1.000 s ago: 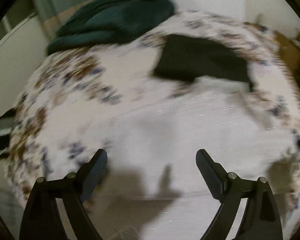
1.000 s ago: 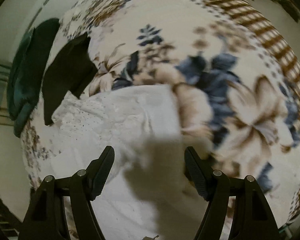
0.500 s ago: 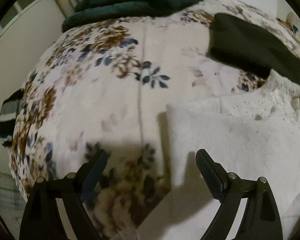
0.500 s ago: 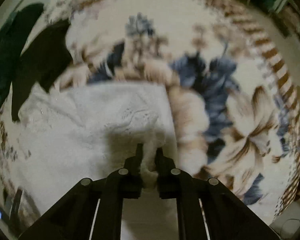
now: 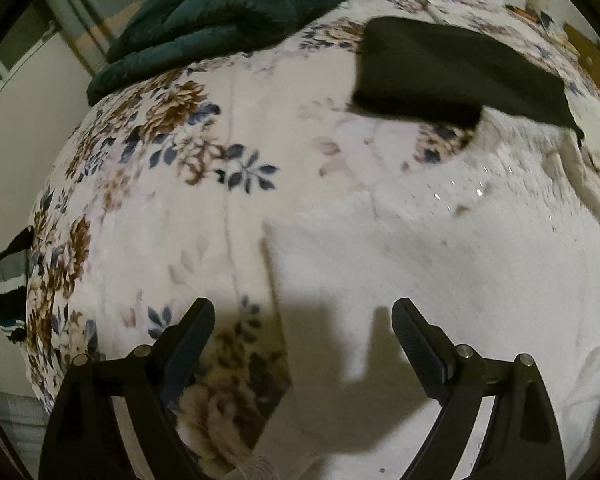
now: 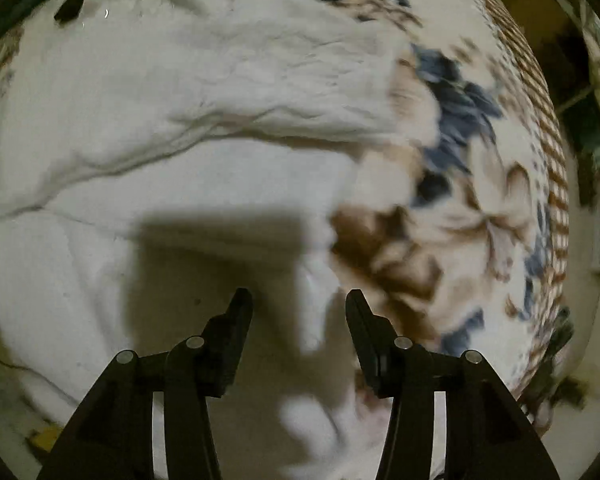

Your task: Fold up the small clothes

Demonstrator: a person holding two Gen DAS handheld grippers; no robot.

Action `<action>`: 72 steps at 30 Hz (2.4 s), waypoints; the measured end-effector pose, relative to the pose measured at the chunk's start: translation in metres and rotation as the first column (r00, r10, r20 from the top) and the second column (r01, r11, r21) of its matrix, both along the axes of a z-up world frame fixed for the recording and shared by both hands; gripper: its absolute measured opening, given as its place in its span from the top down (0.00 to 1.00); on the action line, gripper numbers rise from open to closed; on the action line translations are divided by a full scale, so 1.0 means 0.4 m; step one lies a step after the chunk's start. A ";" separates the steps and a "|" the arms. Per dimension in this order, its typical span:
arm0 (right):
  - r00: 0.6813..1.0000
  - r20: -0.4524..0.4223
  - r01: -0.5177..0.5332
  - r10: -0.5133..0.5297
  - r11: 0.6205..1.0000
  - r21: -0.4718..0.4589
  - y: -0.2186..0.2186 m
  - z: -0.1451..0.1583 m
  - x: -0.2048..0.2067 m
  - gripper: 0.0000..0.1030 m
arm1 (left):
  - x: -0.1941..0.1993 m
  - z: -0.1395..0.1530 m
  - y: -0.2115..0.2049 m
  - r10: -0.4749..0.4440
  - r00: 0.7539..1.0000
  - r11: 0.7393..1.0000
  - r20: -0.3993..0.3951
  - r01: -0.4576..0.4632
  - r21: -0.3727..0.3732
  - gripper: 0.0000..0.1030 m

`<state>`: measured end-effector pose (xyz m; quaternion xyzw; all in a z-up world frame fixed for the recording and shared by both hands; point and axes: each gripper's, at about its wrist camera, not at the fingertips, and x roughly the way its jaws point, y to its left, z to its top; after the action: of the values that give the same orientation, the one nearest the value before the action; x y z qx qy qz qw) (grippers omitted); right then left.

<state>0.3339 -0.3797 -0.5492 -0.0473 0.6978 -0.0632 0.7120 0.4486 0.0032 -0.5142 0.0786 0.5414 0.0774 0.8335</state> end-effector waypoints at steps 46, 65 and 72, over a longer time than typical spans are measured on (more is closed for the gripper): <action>0.959 -0.188 0.282 -0.211 0.754 0.593 -0.682 0.215 -0.127 0.41 | -0.764 -0.003 -0.701 -0.151 0.933 0.976 -0.327 0.088 -0.201 0.12; 0.974 -0.203 0.219 -0.098 0.626 0.748 -0.532 -0.025 0.215 0.41 | -0.765 -0.101 -0.854 -0.158 0.962 0.980 -0.221 0.126 -0.153 0.94; 0.963 -0.231 0.271 -0.141 0.508 0.817 -0.467 -0.097 0.318 0.34 | -0.779 0.023 -0.777 -0.091 0.982 0.983 -0.164 0.062 -0.174 0.95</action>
<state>0.4611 -0.5665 -0.5880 0.3805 0.6881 0.1995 0.5847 0.1372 -0.3078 -0.5050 0.0352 0.6122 -0.0079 0.7899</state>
